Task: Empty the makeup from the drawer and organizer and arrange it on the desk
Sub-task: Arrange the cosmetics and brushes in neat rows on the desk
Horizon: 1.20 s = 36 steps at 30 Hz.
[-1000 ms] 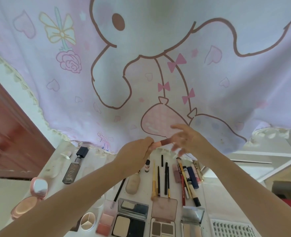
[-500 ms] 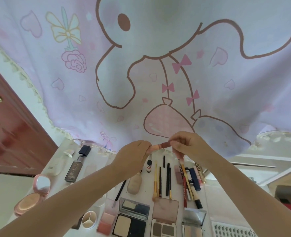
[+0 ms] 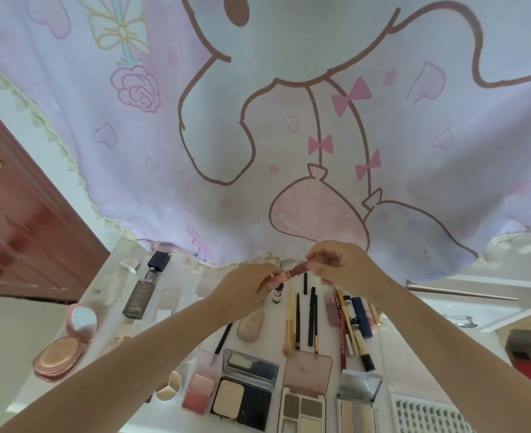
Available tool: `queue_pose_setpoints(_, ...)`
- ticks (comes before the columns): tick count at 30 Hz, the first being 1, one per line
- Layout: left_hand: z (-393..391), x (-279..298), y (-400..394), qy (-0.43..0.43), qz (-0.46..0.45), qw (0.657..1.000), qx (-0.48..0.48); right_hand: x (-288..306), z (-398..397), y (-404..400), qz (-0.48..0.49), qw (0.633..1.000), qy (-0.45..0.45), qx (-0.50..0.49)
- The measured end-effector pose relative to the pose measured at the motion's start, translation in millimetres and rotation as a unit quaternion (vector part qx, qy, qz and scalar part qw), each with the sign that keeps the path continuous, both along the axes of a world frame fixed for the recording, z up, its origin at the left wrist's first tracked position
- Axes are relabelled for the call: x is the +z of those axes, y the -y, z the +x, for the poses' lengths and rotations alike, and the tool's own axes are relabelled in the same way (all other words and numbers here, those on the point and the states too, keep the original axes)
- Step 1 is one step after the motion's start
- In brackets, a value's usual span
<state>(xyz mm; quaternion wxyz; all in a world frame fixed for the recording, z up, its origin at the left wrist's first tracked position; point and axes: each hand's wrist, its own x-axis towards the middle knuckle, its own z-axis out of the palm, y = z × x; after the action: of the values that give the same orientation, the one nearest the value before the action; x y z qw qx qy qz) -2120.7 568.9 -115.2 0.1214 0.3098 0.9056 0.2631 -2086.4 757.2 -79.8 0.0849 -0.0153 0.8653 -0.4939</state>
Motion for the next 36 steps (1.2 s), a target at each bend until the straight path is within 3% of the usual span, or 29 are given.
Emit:
queue_pose_setpoints(7,-13.9,-89.9,-9.7,0.090,-0.090,0.992,0.025,-76.5,-14.7,22.0,0.152,0.988,0.007,0.028)
queue_pose_setpoints(12,-14.6,-120.4,-17.9,0.135,-0.078,0.987,0.046,-107.1,-19.6,28.0,0.218,0.975,0.020,0.034)
queue_pose_setpoints(16,-14.4,-130.9,1.4,0.109,-0.120,0.986,0.043,-113.4,-25.0,33.3,0.238,0.971,0.017,0.014)
queue_pose_setpoints(20,-7.3,-131.9,17.0,0.058,-0.106,0.992,0.037,-108.9,-32.7,41.6,0.273,0.961,0.002,0.032)
queue_pose_setpoints(36,-4.5,-117.8,21.9,0.070,-0.197,0.977,0.026,-97.3,-43.7,57.1,0.341,0.936,0.033,0.080)
